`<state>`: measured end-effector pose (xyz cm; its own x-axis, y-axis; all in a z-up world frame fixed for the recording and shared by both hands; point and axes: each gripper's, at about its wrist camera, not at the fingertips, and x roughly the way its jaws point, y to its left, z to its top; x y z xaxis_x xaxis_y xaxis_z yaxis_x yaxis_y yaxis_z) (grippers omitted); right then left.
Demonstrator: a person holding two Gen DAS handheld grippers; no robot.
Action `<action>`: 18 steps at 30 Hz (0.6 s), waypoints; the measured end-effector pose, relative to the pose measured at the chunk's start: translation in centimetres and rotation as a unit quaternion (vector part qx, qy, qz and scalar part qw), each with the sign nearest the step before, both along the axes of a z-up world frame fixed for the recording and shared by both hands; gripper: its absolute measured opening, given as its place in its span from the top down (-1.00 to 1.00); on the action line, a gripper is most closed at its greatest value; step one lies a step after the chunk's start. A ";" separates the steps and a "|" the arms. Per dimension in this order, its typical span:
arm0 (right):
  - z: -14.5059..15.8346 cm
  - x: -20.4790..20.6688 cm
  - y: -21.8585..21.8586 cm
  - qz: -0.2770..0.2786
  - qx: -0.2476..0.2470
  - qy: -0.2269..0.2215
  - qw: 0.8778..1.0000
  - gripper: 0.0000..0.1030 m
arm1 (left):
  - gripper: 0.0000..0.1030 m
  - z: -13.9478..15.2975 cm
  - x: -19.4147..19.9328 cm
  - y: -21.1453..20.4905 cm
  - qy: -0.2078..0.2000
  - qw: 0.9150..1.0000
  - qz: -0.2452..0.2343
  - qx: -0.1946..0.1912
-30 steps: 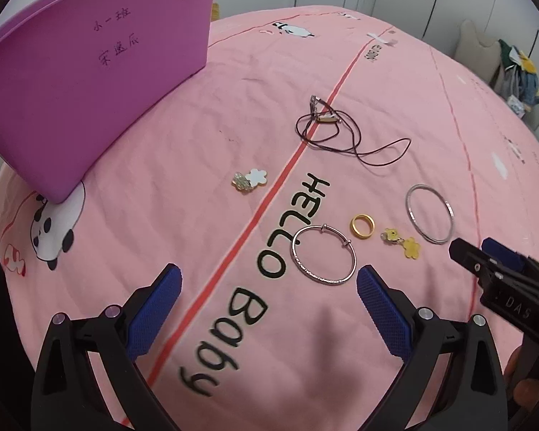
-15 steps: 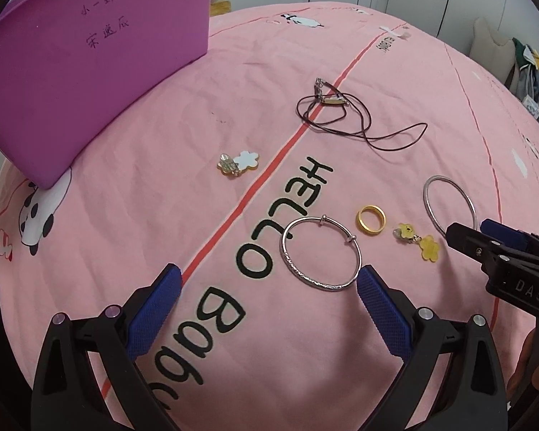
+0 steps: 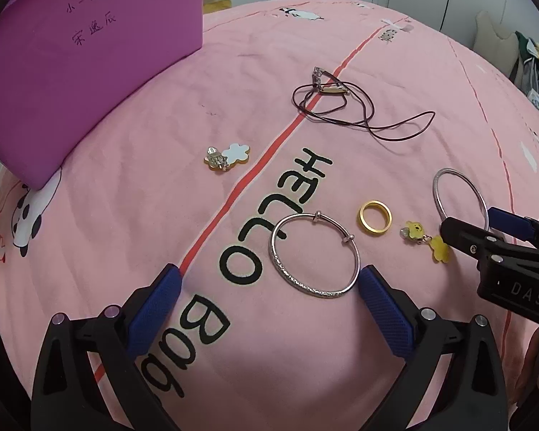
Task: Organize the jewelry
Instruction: 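Grasp the silver bangle with left tool while right tool grasps the large silver hoop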
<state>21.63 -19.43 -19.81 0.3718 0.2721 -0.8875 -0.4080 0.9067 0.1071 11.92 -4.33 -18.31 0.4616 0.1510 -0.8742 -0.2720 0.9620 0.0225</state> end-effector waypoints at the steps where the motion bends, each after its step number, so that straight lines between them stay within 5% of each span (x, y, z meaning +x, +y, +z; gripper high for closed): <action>1: -0.1 0.1 0.1 0.000 -0.002 -0.001 1.000 -0.53 | -0.89 -0.1 0.1 0.0 -0.001 1.000 0.001 0.001; 13: -0.7 0.8 0.9 0.004 -0.006 -0.010 1.000 -0.60 | -0.86 -0.7 0.9 0.0 -0.015 1.000 0.001 0.005; 18: -0.2 0.4 0.2 -0.006 -0.004 -0.009 1.000 -0.38 | -0.46 -0.1 0.4 -0.3 -0.023 1.000 -0.020 0.007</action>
